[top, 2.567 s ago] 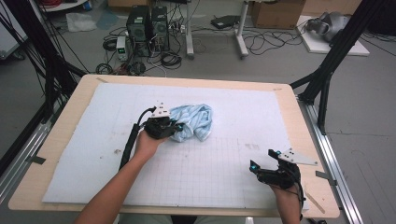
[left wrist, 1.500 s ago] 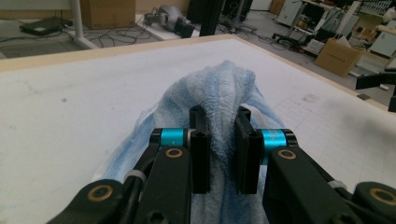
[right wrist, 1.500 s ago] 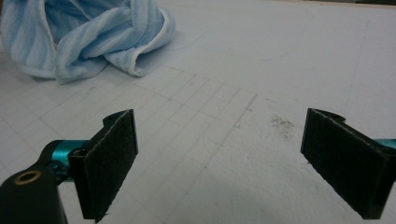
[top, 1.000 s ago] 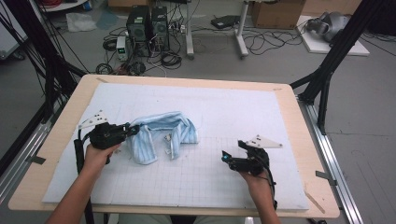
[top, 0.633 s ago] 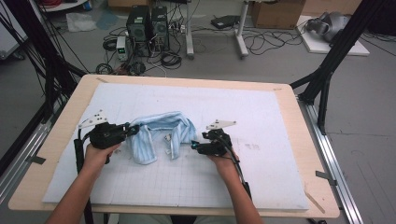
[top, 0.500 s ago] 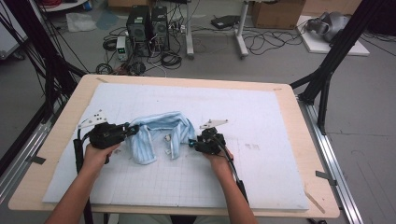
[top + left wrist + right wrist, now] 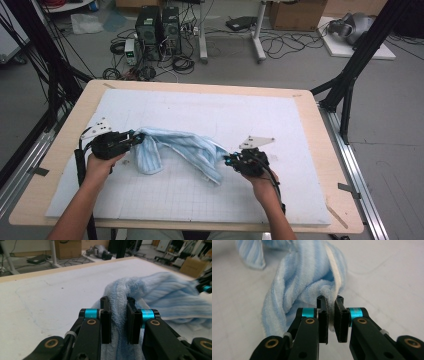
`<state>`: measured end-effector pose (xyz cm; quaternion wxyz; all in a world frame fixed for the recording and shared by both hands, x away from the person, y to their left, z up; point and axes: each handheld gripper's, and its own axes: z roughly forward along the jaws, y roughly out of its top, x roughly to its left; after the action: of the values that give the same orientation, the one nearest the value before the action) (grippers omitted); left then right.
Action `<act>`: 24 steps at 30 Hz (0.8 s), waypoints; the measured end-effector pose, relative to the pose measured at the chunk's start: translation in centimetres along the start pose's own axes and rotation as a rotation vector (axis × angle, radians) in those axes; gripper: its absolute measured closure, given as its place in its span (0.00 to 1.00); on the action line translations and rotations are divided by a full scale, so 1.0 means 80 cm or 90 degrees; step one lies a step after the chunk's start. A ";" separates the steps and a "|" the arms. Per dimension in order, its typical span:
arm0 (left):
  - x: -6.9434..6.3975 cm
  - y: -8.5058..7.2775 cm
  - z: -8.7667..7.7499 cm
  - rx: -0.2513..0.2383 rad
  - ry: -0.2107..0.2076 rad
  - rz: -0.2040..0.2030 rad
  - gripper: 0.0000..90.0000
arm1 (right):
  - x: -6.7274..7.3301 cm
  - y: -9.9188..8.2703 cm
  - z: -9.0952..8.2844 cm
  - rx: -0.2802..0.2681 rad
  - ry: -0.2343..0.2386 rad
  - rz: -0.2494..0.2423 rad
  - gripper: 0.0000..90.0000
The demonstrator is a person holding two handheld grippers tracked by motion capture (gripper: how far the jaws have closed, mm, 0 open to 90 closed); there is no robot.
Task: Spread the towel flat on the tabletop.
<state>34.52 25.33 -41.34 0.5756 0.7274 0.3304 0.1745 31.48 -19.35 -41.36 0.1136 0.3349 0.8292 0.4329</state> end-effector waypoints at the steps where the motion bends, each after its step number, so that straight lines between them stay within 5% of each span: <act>1: 0.000 0.000 0.001 0.004 0.002 0.007 0.86 | -0.001 -0.006 -0.009 0.001 -0.001 0.005 0.93; 9: -0.001 -0.003 0.006 0.032 0.011 0.017 0.86 | -0.021 -0.061 -0.066 0.015 -0.044 0.058 0.93; 11: -0.001 -0.003 0.006 0.034 0.019 0.019 0.86 | -0.022 -0.068 -0.075 0.038 -0.073 0.064 0.94; 16: 0.000 -0.004 0.007 0.043 0.021 0.018 0.85 | -0.026 -0.077 -0.087 0.052 -0.088 0.079 0.94; 21: 0.004 -0.001 0.003 0.010 0.056 -0.032 0.51 | -0.020 -0.063 -0.089 -0.026 -0.069 0.079 0.57; 24: 0.011 0.000 -0.008 -0.028 0.067 -0.056 0.47 | -0.021 -0.042 -0.086 -0.080 -0.068 0.094 0.47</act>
<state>34.76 26.36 -41.31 0.5801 0.6894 0.3878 0.1944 27.95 -26.20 -40.06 0.1465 0.4099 0.7663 0.4725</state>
